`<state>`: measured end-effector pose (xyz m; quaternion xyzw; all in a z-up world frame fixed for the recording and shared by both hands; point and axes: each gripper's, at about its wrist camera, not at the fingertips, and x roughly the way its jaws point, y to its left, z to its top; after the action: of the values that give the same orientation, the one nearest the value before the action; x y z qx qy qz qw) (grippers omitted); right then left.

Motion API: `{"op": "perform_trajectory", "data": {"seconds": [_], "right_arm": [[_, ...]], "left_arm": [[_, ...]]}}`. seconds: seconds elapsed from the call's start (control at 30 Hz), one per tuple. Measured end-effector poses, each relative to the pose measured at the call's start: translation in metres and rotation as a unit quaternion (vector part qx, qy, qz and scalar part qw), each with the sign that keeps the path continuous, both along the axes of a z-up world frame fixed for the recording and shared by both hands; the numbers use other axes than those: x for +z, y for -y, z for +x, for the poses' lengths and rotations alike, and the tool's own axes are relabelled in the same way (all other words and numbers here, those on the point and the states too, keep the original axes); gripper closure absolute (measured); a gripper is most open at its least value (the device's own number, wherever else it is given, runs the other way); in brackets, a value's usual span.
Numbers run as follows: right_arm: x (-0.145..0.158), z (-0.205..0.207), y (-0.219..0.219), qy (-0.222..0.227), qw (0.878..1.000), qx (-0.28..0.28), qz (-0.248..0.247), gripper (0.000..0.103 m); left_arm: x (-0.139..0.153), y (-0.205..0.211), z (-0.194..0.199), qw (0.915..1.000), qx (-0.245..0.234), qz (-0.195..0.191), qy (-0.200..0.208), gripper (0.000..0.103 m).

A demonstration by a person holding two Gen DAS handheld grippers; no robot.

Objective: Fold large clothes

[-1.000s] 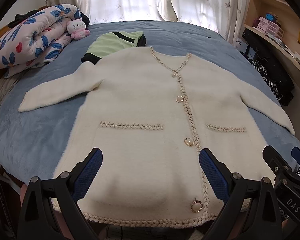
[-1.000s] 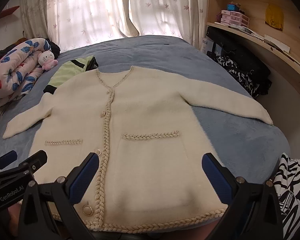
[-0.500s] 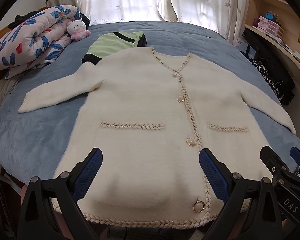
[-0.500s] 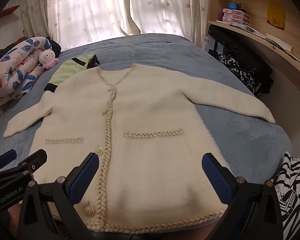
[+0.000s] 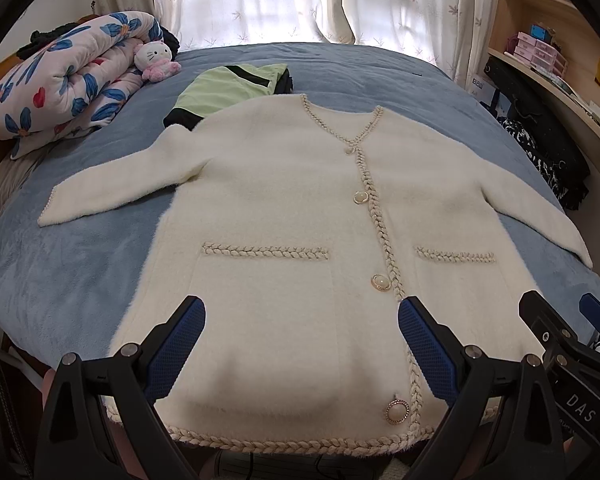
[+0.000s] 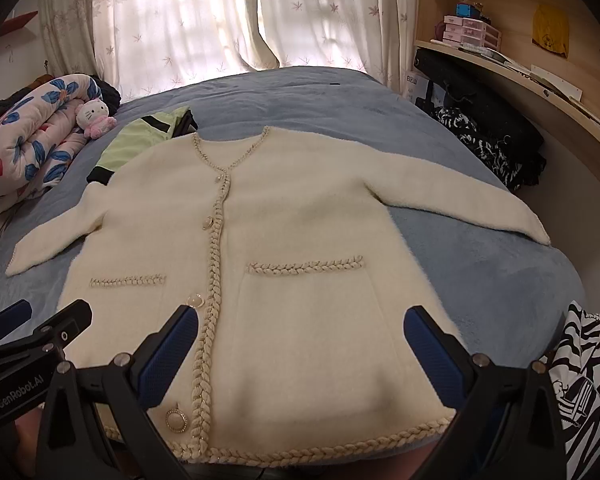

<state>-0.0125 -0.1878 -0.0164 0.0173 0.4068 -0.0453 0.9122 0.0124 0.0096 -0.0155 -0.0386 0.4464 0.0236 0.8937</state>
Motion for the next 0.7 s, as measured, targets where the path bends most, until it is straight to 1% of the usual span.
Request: {"op": "perform_trajectory", "data": {"seconds": [0.37,0.7], "right_arm": [[0.0004,-0.0023,0.0023,0.001,1.000,-0.005,0.002,0.000],[0.0035,-0.0073,0.0042,0.005,1.000,-0.008,0.004,0.000]], "left_arm": [[0.0001,0.0009,-0.0002,1.0000,-0.001,0.001,0.001,0.006],[0.0055,0.0035,-0.0083,0.9999,-0.005,0.009,0.011,0.006]]}}
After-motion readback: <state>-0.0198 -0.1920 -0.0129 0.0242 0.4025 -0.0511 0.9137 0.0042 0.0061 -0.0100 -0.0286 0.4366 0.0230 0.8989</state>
